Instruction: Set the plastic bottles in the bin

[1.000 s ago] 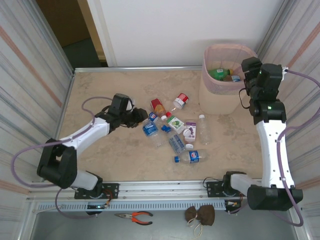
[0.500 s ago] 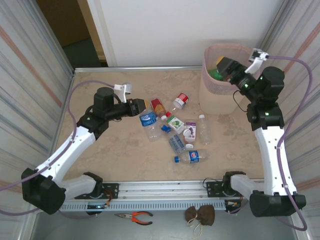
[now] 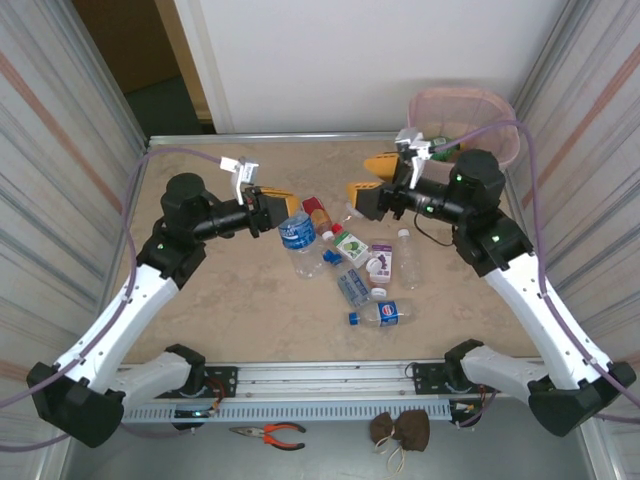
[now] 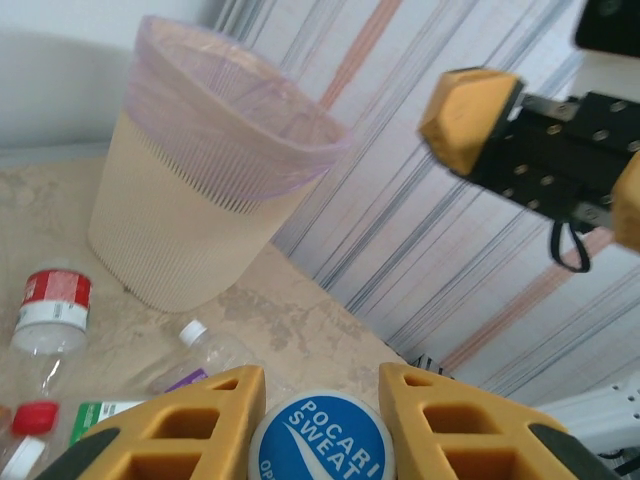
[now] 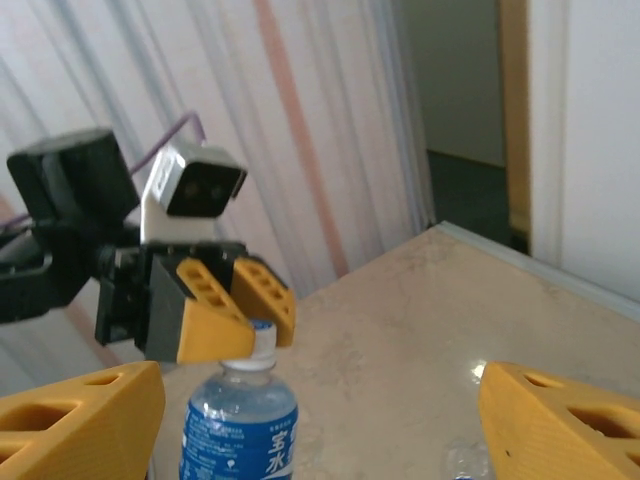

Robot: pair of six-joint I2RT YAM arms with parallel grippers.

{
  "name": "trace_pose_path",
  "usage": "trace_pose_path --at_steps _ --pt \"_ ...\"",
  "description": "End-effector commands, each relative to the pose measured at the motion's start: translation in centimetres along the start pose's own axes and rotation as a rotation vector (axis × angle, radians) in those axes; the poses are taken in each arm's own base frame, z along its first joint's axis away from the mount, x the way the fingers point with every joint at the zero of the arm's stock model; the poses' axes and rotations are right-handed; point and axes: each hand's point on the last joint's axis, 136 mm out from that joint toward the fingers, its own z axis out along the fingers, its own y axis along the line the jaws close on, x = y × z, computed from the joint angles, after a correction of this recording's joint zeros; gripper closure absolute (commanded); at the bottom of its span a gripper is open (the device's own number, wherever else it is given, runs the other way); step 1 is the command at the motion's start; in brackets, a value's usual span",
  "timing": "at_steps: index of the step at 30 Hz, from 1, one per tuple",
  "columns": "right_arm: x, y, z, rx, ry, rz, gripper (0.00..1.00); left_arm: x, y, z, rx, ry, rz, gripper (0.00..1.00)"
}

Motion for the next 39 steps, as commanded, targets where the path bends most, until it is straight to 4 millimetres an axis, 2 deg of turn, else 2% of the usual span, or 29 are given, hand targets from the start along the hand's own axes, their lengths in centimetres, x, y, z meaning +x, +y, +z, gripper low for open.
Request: trace_pose_path --at_steps 1,9,18,22,28,34,36,37,39 --pt "2.3 1.2 1.5 -0.045 0.06 -0.047 0.18 -2.7 -3.2 -1.2 0.077 -0.07 0.13 1.0" --pt "6.5 4.7 5.1 -0.118 0.155 -0.084 0.13 -3.2 -3.9 -1.7 0.075 -0.078 0.162 1.0" --pt "10.2 5.1 8.9 -0.053 0.244 -0.066 0.17 -3.3 -4.1 -1.9 0.072 -0.082 0.17 1.0" --pt "10.8 5.1 9.5 -0.056 0.254 -0.053 0.24 -3.3 -4.0 -1.9 0.063 -0.081 0.173 1.0" --pt "10.6 5.0 9.4 -0.044 0.246 -0.049 0.36 -3.2 -3.9 -2.0 0.056 -0.08 0.175 1.0" --pt "10.5 5.0 9.2 -0.037 0.245 -0.044 0.41 -3.3 -3.9 -2.1 0.051 -0.086 0.176 0.99" --pt "10.4 5.0 9.2 -0.033 0.243 -0.043 0.42 -3.3 -3.9 -2.1 0.046 -0.089 0.176 0.92" --pt "10.2 4.9 9.1 -0.028 0.239 -0.044 0.42 -3.4 -3.9 -2.2 0.041 -0.092 0.175 0.83" --pt "9.9 4.7 8.9 -0.013 0.229 -0.047 0.42 -3.5 -3.8 -2.4 0.029 -0.099 0.177 0.73"
